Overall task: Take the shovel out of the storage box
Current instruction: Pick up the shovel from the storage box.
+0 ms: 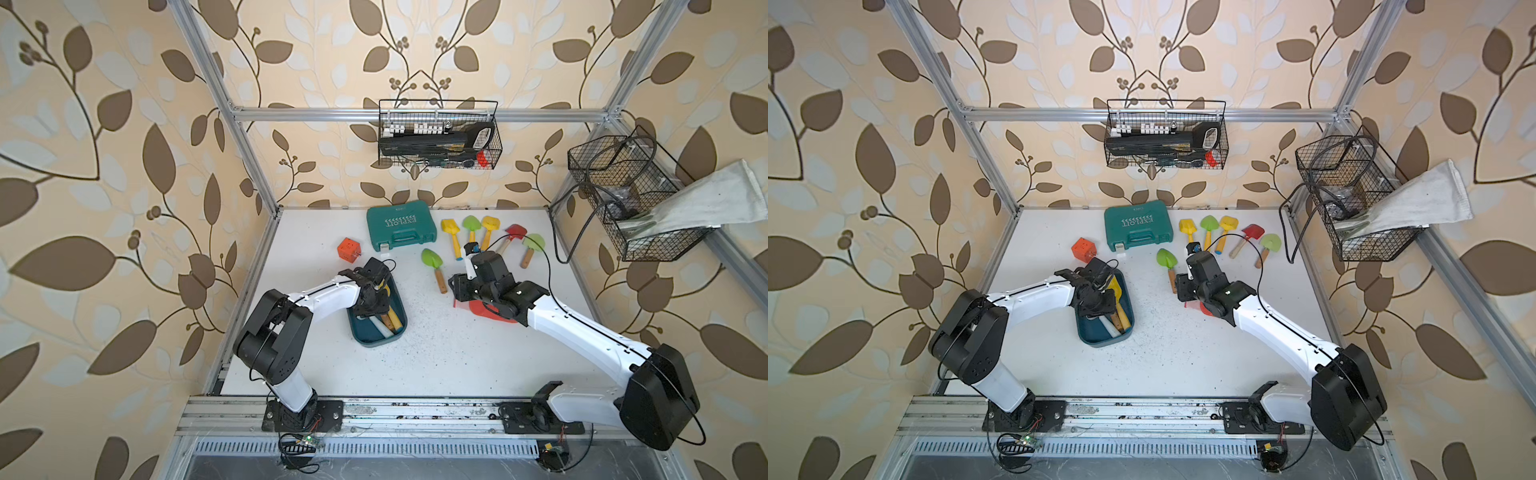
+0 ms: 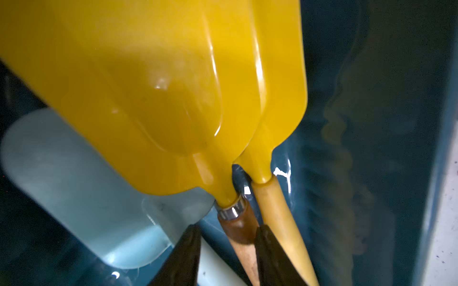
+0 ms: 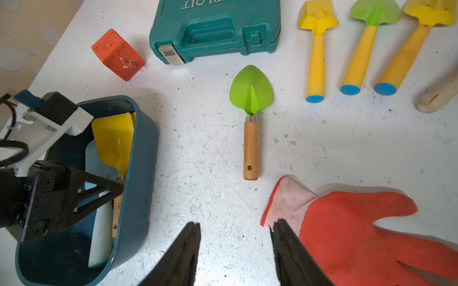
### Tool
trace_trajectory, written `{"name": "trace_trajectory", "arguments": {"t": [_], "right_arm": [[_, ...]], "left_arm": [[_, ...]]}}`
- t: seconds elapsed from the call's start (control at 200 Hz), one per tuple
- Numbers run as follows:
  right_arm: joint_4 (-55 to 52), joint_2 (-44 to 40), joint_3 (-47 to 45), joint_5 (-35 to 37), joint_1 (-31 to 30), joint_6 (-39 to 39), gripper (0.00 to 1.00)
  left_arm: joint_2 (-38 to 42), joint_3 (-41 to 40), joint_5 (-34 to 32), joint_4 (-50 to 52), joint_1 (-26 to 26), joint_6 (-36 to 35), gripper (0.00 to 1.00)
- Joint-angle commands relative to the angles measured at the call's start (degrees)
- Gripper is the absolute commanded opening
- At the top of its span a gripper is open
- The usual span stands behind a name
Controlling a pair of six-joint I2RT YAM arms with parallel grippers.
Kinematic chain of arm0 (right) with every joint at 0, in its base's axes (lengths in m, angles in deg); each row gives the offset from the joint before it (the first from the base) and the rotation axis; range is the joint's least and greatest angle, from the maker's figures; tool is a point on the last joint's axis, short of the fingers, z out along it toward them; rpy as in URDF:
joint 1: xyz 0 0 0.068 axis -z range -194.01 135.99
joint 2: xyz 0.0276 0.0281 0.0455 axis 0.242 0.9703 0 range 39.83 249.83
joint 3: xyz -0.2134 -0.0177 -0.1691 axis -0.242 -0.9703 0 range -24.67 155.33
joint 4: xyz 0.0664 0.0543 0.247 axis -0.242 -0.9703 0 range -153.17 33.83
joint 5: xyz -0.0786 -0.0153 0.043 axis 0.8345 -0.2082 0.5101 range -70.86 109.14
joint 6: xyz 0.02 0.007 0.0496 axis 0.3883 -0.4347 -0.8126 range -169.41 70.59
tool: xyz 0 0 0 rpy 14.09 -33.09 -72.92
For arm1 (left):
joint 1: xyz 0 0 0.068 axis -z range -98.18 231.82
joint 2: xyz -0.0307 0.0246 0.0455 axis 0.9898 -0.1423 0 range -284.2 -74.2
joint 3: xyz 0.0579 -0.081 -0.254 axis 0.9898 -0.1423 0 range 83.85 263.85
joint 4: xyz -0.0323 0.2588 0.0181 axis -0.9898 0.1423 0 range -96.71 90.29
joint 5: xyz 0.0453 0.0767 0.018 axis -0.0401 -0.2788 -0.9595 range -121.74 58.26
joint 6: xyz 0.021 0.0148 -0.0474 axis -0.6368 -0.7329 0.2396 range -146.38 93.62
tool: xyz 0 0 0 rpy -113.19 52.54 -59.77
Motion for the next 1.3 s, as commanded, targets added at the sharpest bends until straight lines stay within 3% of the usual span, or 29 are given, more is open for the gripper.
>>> {"name": "trace_trajectory", "arguments": {"t": [0.0, 0.33, 0.72, 0.815, 1.005, 1.295], "right_arm": [[0.0, -0.3, -0.8, -0.3, 0.3, -0.4, 0.50], [0.3, -0.8, -1.1, -1.2, 0.8, -0.7, 0.50], [0.4, -0.2, -1.3, -1.2, 0.9, -0.7, 0.50], [0.4, -0.5, -1.4, -1.1, 0.9, -0.7, 0.50], [0.3, -0.9, -1.6, -1.0, 1.4, -0.6, 0.50], [0.5, -1.1, -1.8, -1.7, 1.9, -0.8, 0.50]], "left_arm": [[-1.4, 1.0, 0.7, 0.8, 0.1, -0.1, 0.36], [-3.6, 2.1, 0.7, 1.5, 0.5, -0.8, 0.18], [4.2, -1.0, -1.4, -0.3, 0.6, -1.0, 0.10], [4.7, -1.1, -2.1, 0.3, 0.5, -0.9, 0.13], [1.6, 0.2, -0.9, 1.6, 0.8, -1.3, 0.35], [-3.6, 2.7, -2.1, 2.7, 3.1, -1.5, 0.36]]}}
